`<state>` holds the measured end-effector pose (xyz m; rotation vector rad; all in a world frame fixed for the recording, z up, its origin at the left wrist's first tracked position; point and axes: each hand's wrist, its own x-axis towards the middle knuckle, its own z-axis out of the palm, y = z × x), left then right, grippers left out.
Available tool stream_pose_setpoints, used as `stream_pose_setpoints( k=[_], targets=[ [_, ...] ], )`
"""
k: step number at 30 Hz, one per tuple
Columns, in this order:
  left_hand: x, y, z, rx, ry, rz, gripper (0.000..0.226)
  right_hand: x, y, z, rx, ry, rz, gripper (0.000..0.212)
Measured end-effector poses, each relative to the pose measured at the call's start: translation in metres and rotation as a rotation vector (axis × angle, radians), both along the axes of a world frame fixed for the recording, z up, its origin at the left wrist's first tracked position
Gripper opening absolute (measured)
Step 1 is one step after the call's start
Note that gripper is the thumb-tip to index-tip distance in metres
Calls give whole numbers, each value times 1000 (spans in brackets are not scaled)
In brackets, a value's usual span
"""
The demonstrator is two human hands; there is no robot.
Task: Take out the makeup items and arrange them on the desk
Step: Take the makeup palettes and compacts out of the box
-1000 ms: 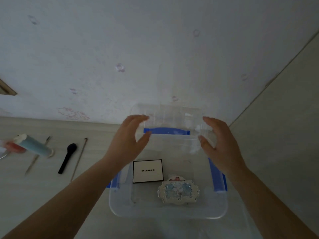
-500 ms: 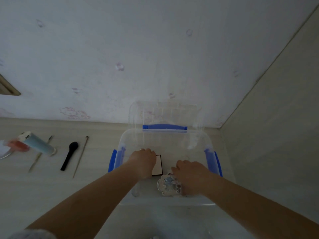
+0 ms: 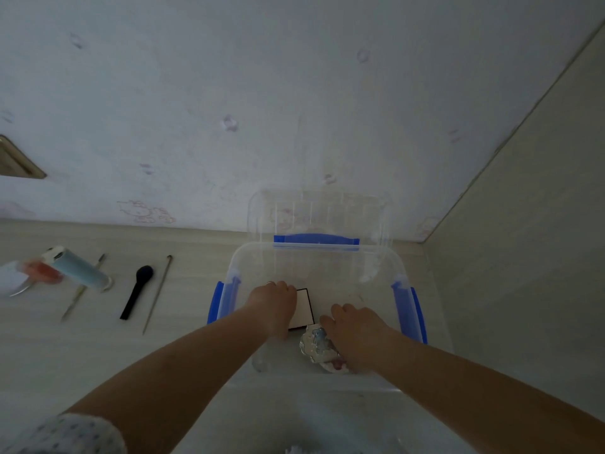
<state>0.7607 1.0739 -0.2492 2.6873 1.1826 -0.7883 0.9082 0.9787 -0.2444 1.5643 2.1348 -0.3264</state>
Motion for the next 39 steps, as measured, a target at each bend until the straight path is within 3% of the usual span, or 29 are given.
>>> stream_pose_setpoints(
  k=[5,12,18,20,23,26,34,39],
  targets=[
    [1,0,20,30,-103,28,59,3,3,-1,4,33,-30,49],
    [-13,-8,106,101,-364,131,78,22,0,48,80,261,-243,66],
    [-50,-26,157,231,-607,328,77,13,0,95,203,437,-354,73],
    [-64,-36,160,280,-678,409,79,5,2,109,235,579,-381,68],
    [-86,-57,153,347,-810,552,82,-17,2,121,169,971,-444,42],
    [-108,-78,147,297,-961,791,80,-47,6,116,95,1199,-501,41],
    [-177,-95,128,44,-1398,1255,54,-135,16,97,-129,1490,-645,59],
    [-234,-89,98,-145,-1570,1420,45,-196,23,74,-254,1568,-728,32]
  ],
)
